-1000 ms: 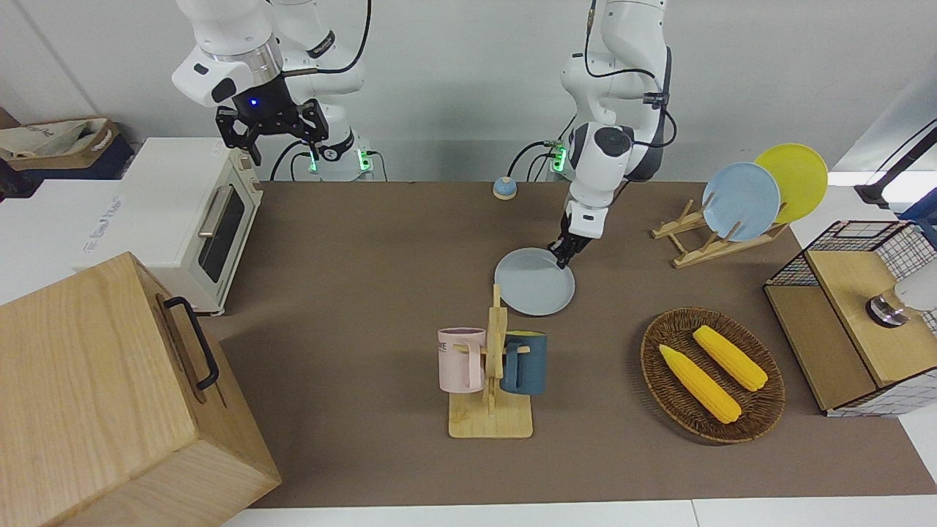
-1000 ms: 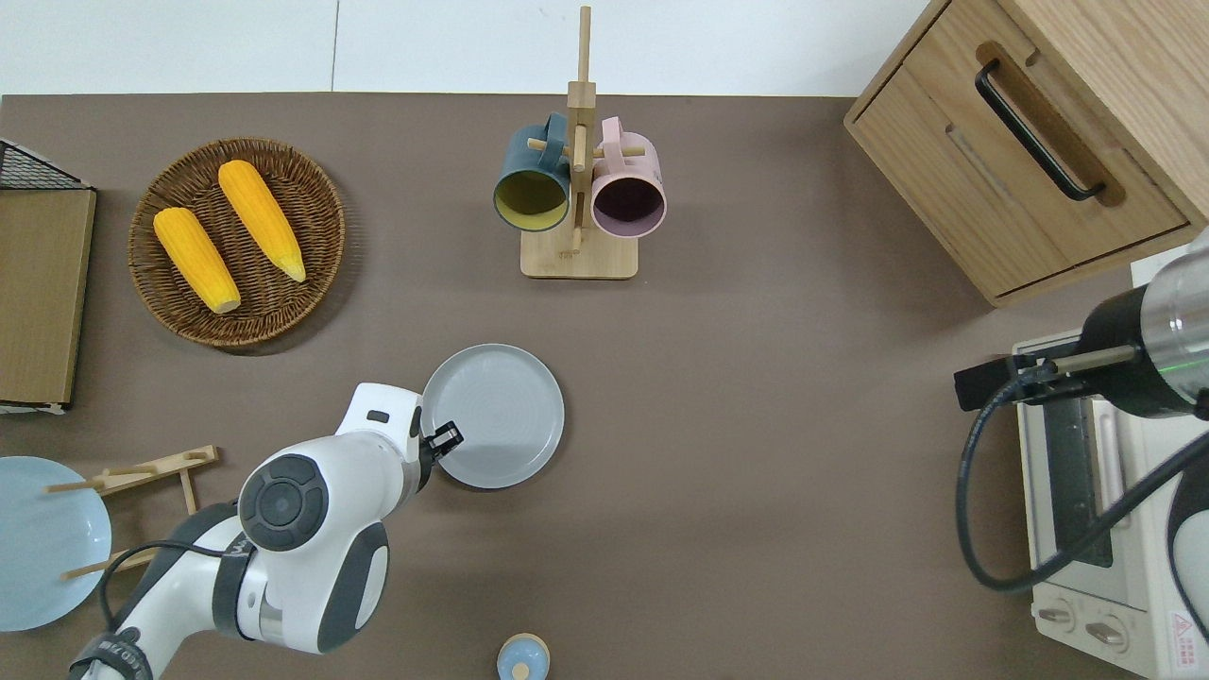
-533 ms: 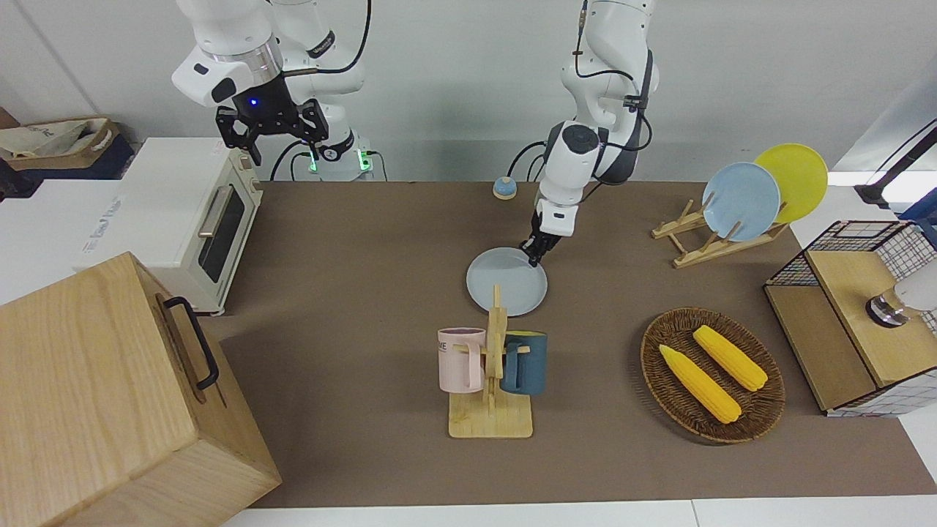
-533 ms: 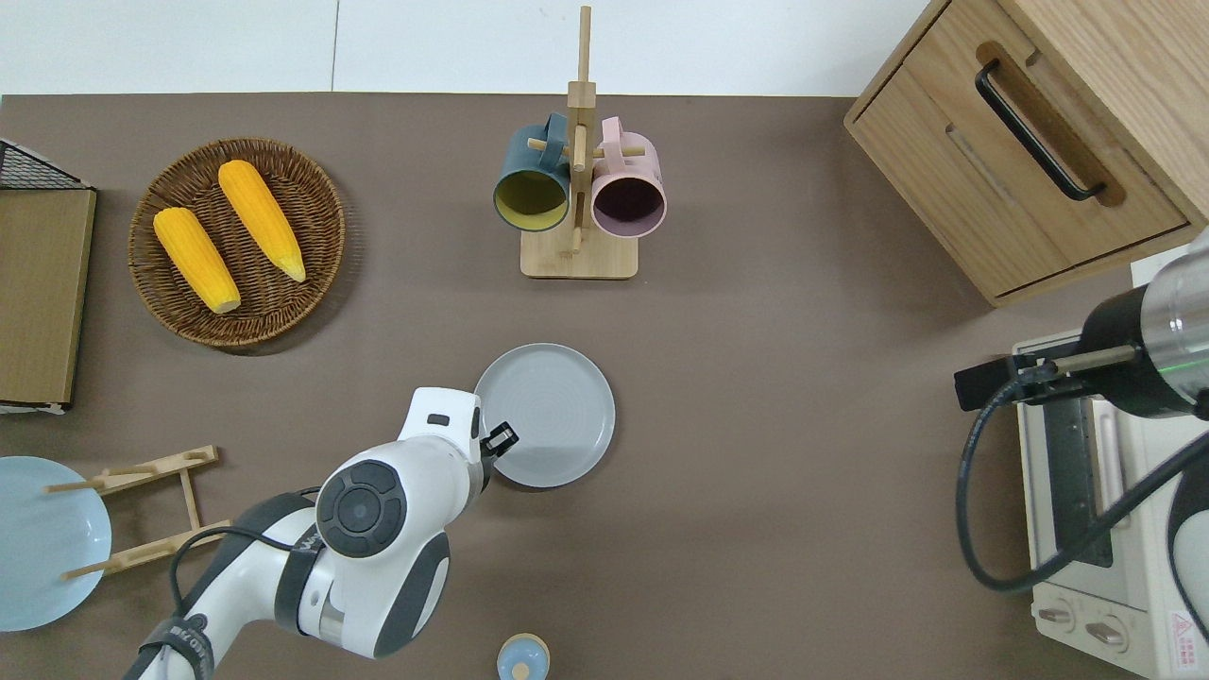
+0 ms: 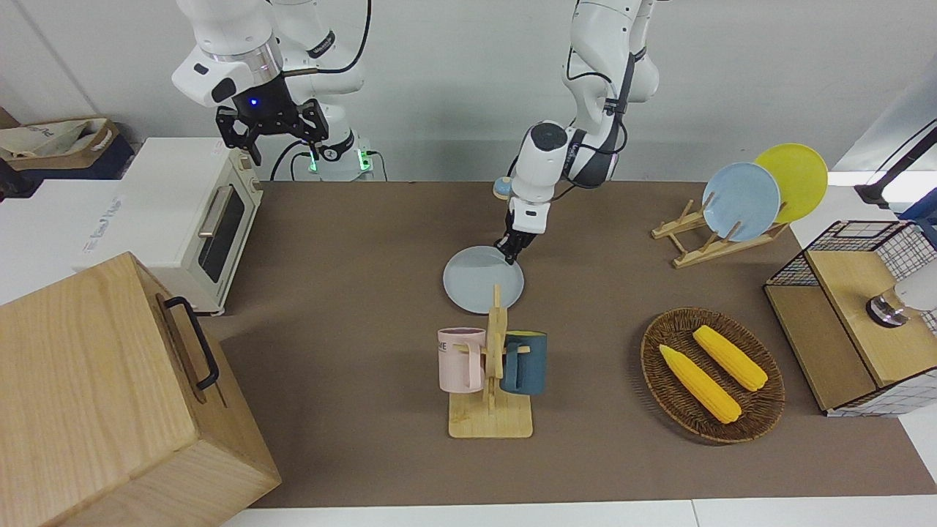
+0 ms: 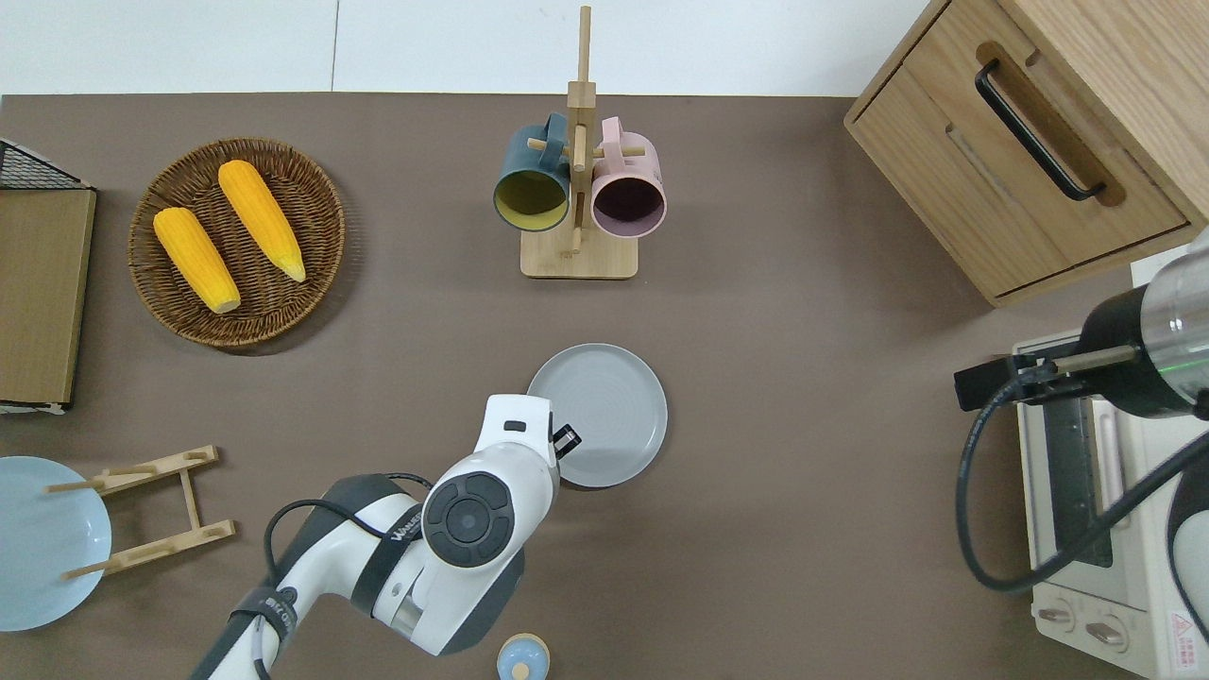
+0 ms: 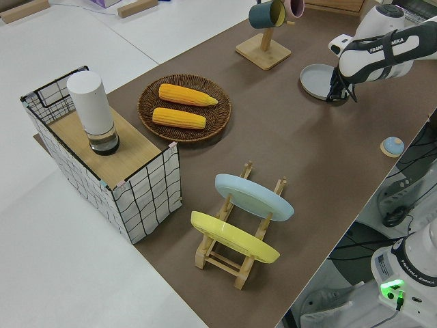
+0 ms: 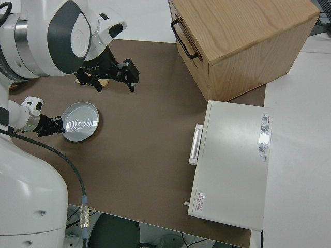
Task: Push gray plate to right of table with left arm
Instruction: 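Push the gray plate with the left gripper toward the toaster oven, then continue pushing the gray plate with the left gripper near the toaster oven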
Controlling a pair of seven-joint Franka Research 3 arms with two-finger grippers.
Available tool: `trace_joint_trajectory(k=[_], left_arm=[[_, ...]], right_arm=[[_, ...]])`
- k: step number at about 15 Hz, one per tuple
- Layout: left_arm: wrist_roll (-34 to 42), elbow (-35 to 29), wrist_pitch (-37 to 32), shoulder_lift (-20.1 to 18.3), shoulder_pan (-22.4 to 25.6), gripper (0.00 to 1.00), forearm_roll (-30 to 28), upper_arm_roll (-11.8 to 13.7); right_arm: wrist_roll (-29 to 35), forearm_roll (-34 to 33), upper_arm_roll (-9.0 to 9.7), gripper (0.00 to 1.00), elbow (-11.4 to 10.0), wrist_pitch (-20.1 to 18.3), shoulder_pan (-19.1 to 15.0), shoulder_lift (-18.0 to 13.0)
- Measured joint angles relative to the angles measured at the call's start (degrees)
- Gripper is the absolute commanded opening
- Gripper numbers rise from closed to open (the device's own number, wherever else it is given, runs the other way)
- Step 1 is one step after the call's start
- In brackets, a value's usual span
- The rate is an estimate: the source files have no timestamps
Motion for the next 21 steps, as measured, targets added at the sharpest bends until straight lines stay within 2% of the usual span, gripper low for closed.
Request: trace_joint_trajectory(k=[4,8,17,21], left_arm=[[-4.01,7.06,-5.20,4.18,-3.05,0.00,1.29,0.00],[-8.77,14.41,-6.57,9.54,-6.93,0.00,1.59,0.01],[-13.81,21.80,-7.20,14.88,-13.12,0.00,1.65,0.03],[-14.95,23.29,-7.29,15.92,-15.10,0.00,1.80,0.09]], right_arm=[[0.00,0.00,0.00,0.983,0.00,0.00,0.00,0.00],[0.00,0.00,0.00,0.983,0.00,0.00,0.00,0.00],[0.00,0.00,0.00,0.983,0.00,0.00,0.00,0.00],[0.00,0.00,0.00,0.983,0.00,0.00,0.00,0.00]])
